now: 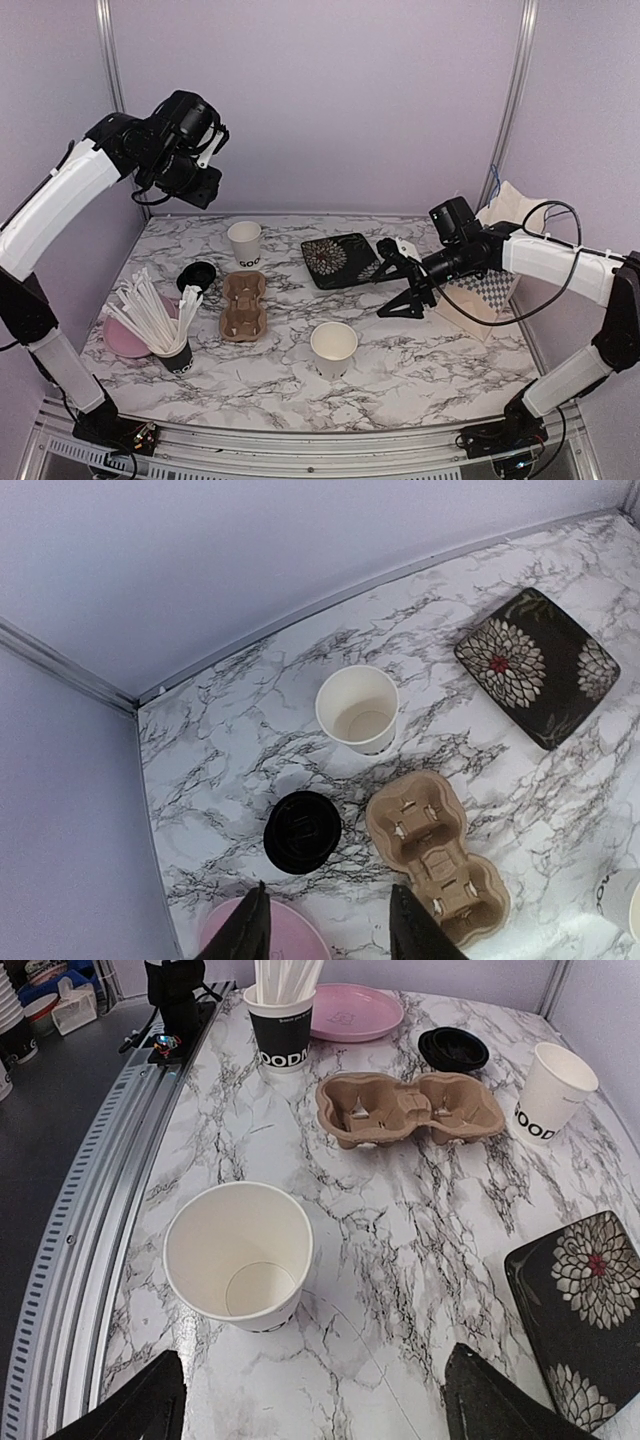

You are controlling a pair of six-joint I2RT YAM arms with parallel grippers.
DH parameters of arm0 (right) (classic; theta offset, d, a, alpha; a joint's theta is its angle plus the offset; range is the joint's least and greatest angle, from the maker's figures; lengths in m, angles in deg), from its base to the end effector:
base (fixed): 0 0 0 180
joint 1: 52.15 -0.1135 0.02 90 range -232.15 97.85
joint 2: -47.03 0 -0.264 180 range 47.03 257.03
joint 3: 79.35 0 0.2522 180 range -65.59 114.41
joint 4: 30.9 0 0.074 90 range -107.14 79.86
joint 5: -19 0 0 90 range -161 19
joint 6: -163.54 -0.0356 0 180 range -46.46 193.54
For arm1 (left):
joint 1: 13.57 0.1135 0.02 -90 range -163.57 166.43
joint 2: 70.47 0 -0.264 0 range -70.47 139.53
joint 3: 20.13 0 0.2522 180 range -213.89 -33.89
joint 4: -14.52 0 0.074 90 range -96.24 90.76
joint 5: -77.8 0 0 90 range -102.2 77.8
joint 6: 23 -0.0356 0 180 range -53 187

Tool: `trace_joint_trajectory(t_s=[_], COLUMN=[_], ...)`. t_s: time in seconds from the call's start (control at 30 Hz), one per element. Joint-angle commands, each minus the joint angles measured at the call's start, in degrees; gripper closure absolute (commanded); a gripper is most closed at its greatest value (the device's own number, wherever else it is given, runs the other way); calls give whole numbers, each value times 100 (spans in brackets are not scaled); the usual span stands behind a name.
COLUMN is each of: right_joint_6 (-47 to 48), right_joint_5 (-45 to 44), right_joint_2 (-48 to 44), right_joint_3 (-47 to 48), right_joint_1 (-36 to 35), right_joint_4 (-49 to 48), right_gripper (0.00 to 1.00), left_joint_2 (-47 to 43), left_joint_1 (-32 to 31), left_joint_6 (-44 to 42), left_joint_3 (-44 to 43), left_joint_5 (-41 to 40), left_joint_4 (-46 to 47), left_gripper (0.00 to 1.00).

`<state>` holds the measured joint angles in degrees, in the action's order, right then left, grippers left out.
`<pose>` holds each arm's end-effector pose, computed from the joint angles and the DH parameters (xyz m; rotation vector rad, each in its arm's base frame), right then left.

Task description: Pack the takeout coffee

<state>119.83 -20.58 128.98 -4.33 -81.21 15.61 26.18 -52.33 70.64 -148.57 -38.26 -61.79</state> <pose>0.2410 0.1653 0.2668 -1.6409 1.5564 0.9296 0.2753 -0.2010 0.4343 0.4699 2.2067 0.1441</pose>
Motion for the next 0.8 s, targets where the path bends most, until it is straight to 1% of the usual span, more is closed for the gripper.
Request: trace_joint_trajectory(t_s=[0.0,0.1,0.17,0.27,0.4,0.47,0.6,0.77], right_joint_6=[-56,-34,-30,-37,-39,-32,-23,18], right_joint_5=[-16,1,-11,-23,-10,-13,-27,-89], right_joint_2=[4,72,75,60,84,55,-1,11], right_joint_3=[-1,-20,-60,-135,-198,-245,-315,-325], right_joint_1=[-65,-77,-95,-99,-100,-101,-106,-101], right_joint_4=[-201,-207,-238,-298,-292,-306,-370,-363], right_gripper=[14,15,15,15,15,15,15,15], left_joint_2=[-229,76,338,749,1277,1483,1800,1984], left_joint_1=[-87,-148,-179,-171,-127,-55,62,246], left_joint_6=[202,243,389,497,484,484,525,644], left_joint_3=[631,1159,1334,1350,1235,1203,1256,1482], left_joint_5=[1024,1058,777,269,-93,-81,-150,-382], left_joint_4=[-367,-423,-412,-301,-159,-94,104,412], left_gripper=[64,67,64,56,52,52,58,61])
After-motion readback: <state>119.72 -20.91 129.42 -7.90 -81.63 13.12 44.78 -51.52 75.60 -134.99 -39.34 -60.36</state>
